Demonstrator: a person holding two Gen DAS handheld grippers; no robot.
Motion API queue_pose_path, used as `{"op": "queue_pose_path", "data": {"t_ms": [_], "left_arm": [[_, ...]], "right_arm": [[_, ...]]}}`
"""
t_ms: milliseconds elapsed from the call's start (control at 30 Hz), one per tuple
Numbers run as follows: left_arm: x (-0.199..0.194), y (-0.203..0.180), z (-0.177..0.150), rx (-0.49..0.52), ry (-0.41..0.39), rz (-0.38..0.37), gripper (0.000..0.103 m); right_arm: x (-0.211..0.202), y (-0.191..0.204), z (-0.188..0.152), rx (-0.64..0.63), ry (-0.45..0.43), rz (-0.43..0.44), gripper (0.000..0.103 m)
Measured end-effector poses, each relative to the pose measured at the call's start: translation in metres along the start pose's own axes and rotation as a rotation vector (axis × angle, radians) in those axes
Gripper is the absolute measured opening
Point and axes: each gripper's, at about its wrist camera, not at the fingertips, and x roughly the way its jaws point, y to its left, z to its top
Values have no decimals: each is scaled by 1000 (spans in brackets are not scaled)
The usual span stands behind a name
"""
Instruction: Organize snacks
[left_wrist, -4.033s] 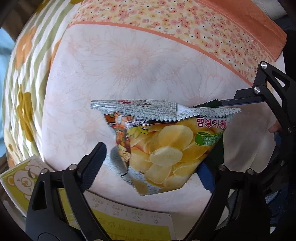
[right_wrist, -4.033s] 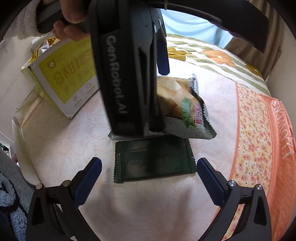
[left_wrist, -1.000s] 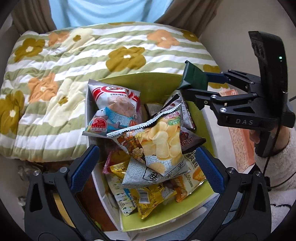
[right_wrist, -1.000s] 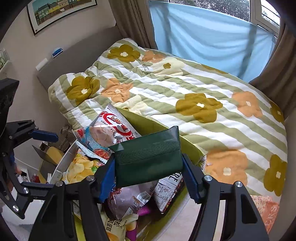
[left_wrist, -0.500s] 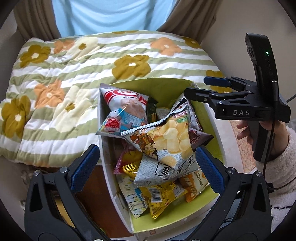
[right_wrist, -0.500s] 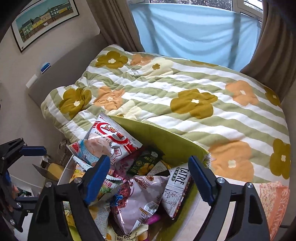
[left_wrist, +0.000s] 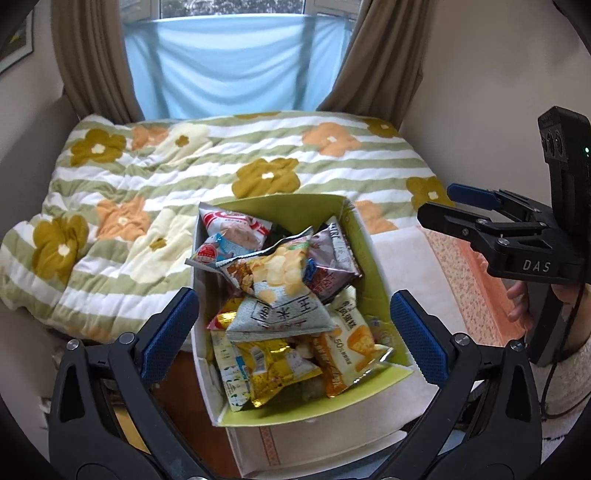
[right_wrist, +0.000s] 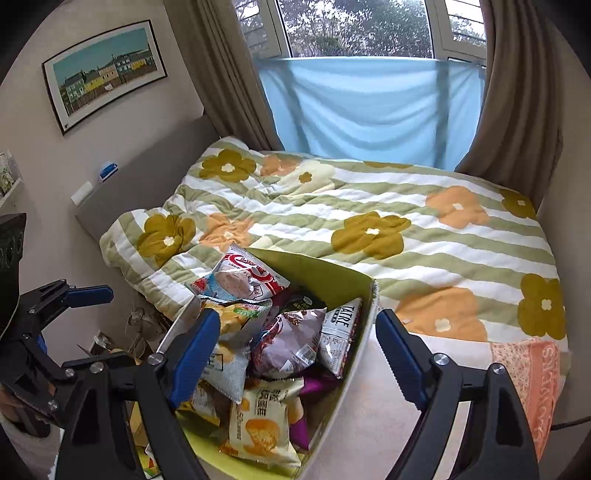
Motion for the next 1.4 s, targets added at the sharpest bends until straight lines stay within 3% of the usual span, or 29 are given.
{"op": "queue_pose_path", "data": {"t_ms": [100, 367, 433, 500, 633, 867, 1400], "left_arm": [[-36, -33, -13, 15, -89, 30, 103], [-114, -110, -79, -5, -283, 116, 103], [-127, -126, -97, -5, -314, 128, 103], [-136, -140, -113, 8, -340, 151, 103], [-149, -161, -143, 20, -378, 182, 103], [-149, -176, -175, 12, -362, 166, 103], [-156, -185, -186, -2, -372, 161, 103]], "right_arm": [[-52, -3, -17, 9, -62, -24, 83], [-173, -11, -88, 20, -185, -192, 84], [-192, -11, -108, 25, -205, -233, 101], [-207, -10, -126, 31, -226, -267, 103], [-226, -7, -158, 72, -244, -323, 103], [-239, -5, -200, 103, -274, -418, 103], [-252, 1, -221, 112, -280, -434, 103]]}}
